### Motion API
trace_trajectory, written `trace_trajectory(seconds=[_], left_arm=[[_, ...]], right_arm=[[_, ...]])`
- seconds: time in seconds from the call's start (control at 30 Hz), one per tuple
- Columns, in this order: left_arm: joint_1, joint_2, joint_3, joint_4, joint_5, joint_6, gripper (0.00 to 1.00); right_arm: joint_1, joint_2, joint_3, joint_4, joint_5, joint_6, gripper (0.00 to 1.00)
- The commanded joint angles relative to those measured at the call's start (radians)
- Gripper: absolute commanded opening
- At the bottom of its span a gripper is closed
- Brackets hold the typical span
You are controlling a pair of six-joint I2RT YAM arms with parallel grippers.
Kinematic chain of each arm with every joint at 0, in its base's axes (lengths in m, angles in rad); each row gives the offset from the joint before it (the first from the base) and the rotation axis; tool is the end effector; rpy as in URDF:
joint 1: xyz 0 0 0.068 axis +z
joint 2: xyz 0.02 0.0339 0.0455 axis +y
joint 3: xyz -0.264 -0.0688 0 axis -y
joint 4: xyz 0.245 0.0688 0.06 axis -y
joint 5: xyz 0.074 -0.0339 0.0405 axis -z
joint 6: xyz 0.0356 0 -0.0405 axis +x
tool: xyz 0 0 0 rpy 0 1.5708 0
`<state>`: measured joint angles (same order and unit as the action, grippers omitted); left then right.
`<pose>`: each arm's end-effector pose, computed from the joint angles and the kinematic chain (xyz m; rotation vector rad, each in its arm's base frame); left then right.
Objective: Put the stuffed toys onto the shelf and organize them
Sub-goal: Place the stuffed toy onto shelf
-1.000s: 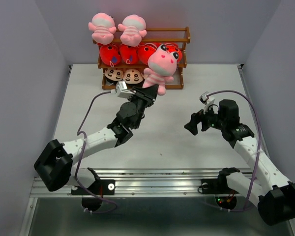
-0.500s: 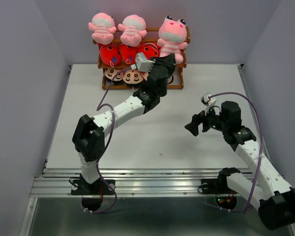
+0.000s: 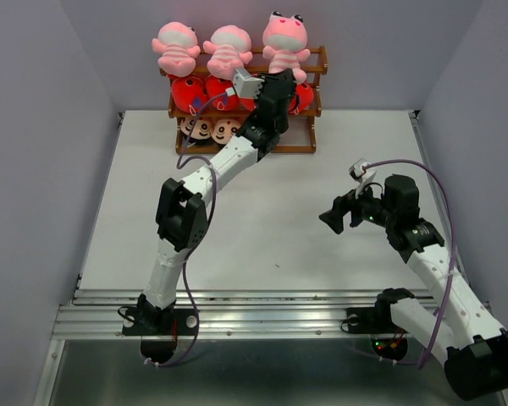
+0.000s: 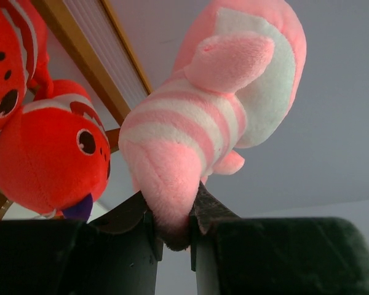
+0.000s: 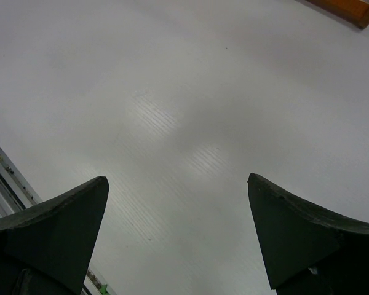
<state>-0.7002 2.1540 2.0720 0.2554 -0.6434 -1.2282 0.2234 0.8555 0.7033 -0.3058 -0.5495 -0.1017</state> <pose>0.4079 -0.3158 0.3913 -0.9180 1.2287 -1.1235 0.1828 0.0606 0.2888 -0.6638 1.9000 0.6327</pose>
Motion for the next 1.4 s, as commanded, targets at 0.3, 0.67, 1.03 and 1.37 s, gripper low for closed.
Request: trace_trajectory(seconds=[0.3, 0.67, 1.03, 1.37], left_arm=[[0.051, 0.089, 0.241, -0.054, 0.016, -0.013, 0.00], [0.071, 0.115, 0.249, -0.056, 0.040, -0.027, 0.13], [0.077, 0.130, 0.246, -0.021, 0.073, -0.054, 0.44], [0.079, 0.118, 0.234, -0.008, 0.079, -0.054, 0.65]], right_arm=[[-0.015, -0.012, -0.011, 0.048, -0.020, -0.015, 1.00], [-0.015, -0.013, -0.011, 0.048, -0.018, -0.016, 1.00], [-0.024, -0.016, -0.011, 0.048, -0.018, -0.018, 1.00], [-0.042, -0.024, -0.013, 0.050, -0.021, -0.016, 1.00]])
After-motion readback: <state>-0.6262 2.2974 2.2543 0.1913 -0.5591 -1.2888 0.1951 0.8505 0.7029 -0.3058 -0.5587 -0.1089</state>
